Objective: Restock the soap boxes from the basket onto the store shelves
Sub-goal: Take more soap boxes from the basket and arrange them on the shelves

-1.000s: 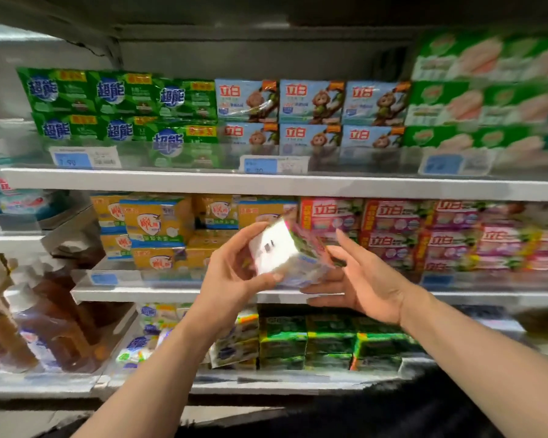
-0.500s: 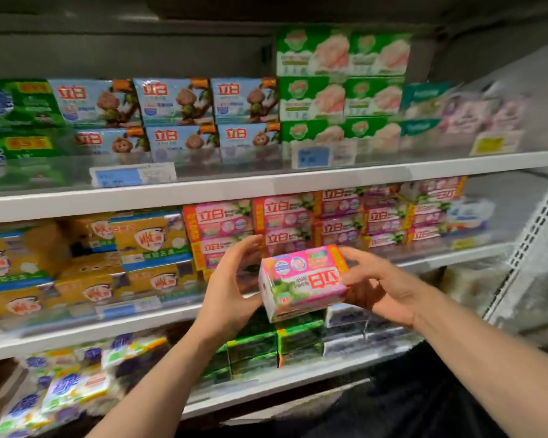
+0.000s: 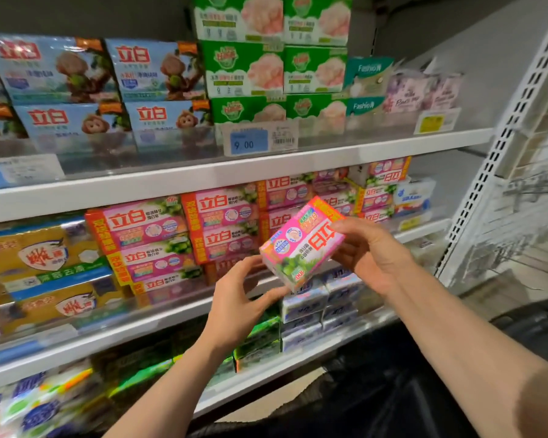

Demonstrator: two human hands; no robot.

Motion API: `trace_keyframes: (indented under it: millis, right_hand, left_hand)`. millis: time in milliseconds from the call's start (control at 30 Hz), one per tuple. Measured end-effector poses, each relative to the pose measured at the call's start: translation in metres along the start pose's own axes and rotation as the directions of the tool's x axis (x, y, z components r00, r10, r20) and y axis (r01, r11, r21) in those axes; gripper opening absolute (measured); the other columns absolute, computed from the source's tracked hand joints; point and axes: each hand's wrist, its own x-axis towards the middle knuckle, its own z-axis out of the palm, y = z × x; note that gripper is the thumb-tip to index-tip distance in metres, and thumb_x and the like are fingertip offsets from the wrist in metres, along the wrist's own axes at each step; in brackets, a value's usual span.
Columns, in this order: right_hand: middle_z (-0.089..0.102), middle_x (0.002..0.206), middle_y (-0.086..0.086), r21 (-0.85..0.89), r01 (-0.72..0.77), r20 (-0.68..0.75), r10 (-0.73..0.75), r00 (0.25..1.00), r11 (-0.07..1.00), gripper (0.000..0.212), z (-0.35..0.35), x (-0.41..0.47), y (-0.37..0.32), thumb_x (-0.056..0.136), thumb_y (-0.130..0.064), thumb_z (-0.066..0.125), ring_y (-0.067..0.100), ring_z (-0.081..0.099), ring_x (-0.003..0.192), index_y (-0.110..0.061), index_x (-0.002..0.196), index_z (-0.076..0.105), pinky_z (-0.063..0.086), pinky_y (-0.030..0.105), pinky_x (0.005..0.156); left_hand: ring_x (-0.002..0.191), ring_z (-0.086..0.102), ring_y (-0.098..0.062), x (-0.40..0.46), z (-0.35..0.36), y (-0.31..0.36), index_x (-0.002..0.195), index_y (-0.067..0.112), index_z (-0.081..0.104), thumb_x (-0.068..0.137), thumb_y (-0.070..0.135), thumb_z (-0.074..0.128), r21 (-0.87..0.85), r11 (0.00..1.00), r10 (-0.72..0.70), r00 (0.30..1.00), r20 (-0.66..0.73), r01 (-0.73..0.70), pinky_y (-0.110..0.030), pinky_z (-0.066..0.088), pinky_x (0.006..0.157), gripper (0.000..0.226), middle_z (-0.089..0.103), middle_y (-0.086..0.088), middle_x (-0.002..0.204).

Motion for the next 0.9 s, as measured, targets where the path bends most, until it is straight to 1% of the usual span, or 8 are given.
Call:
trace_keyframes:
  millis: [100,200,300,400,500,633,800,900]
  right_hand:
    - [0.066,0.063,0.003,0.047,0.095,-0.169,-0.086,0.982,0.994,0.039,-0.017,0.007,-0.007,0.044,-0.007,0.078,0.014,0.061,0.054,-0.009,0.077,0.058,0.051,0.02,0.05]
    - [0.064,0.07,0.003,0.03,0.272,-0.301,-0.251,0.92,0.962,0.045,-0.033,0.016,-0.015,0.049,0.006,0.078,0.015,0.064,0.063,-0.011,0.081,0.052,0.049,0.021,0.051]
    - [0.065,0.081,-0.001,-0.212,0.403,-0.345,-0.454,0.822,0.89,0.053,-0.04,0.026,-0.02,0.059,0.018,0.074,0.007,0.065,0.069,-0.013,0.097,0.053,0.05,0.021,0.059]
    - [0.066,0.087,-0.005,-0.606,0.434,-0.21,-0.66,0.721,0.667,0.056,-0.044,0.035,-0.014,0.053,0.01,0.082,0.001,0.063,0.072,-0.021,0.094,0.06,0.05,0.023,0.066]
    - [0.065,0.097,-0.006,-0.761,0.489,0.011,-0.744,0.668,0.427,0.06,-0.048,0.041,-0.005,0.058,0.001,0.085,0.007,0.064,0.088,-0.025,0.102,0.054,0.054,0.029,0.073]
    - [0.058,0.115,-0.005,-0.81,0.568,0.273,-0.762,0.587,0.147,0.065,-0.043,0.05,-0.002,0.068,0.003,0.078,0.009,0.058,0.102,-0.033,0.107,0.041,0.053,0.038,0.082]
    - [0.055,0.127,0.018,-0.731,0.633,0.596,-0.69,0.411,-0.254,0.056,-0.041,0.067,0.002,0.067,0.017,0.063,0.028,0.048,0.126,-0.011,0.112,0.044,0.027,0.05,0.115]
    - [0.055,0.127,0.023,-0.704,0.613,0.655,-0.661,0.367,-0.358,0.052,-0.038,0.074,0.005,0.069,0.02,0.053,0.032,0.045,0.129,0.0,0.117,0.049,0.02,0.044,0.119]
  left_hand:
    - [0.113,0.056,-0.007,0.007,0.016,-0.009,0.125,0.021,0.058,0.079,0.033,0.077,0.133,0.99,0.045,0.997,0.068,-0.054,-0.023,0.046,0.098,0.051,0.062,0.009,0.122]
    - [0.116,0.055,-0.013,0.014,0.028,-0.017,0.125,0.019,0.059,0.083,0.026,0.076,0.259,0.96,0.098,0.993,0.061,-0.11,-0.031,0.045,0.1,0.046,0.061,0.006,0.123]
    - [0.121,0.05,-0.016,0.017,0.037,-0.024,0.125,0.017,0.06,0.084,0.023,0.074,0.39,0.91,0.124,0.99,0.063,-0.139,-0.03,0.041,0.101,0.043,0.059,0.004,0.126]
    - [0.116,0.055,-0.024,0.022,0.042,-0.037,0.122,0.011,0.063,0.077,0.018,0.079,0.509,0.838,0.162,0.98,0.111,-0.196,-0.037,0.045,0.098,0.049,0.061,-0.003,0.122]
    - [0.108,0.059,-0.027,0.026,0.048,-0.048,0.119,0.01,0.065,0.067,0.013,0.085,0.572,0.777,0.215,0.965,0.151,-0.263,-0.04,0.049,0.089,0.056,0.064,-0.004,0.116]
    - [0.104,0.055,-0.024,0.028,0.053,-0.053,0.116,0.01,0.064,0.062,0.009,0.086,0.577,0.757,0.278,0.95,0.143,-0.308,-0.038,0.048,0.082,0.058,0.063,-0.002,0.112]
    - [0.104,0.053,-0.021,0.028,0.05,-0.057,0.114,0.012,0.064,0.062,0.011,0.086,0.568,0.751,0.302,0.94,0.158,-0.337,-0.032,0.044,0.081,0.057,0.061,0.0,0.112]
    - [0.104,0.052,-0.02,0.028,0.049,-0.058,0.112,0.012,0.065,0.062,0.012,0.087,0.579,0.74,0.305,0.938,0.167,-0.344,-0.031,0.044,0.08,0.054,0.061,0.0,0.111]
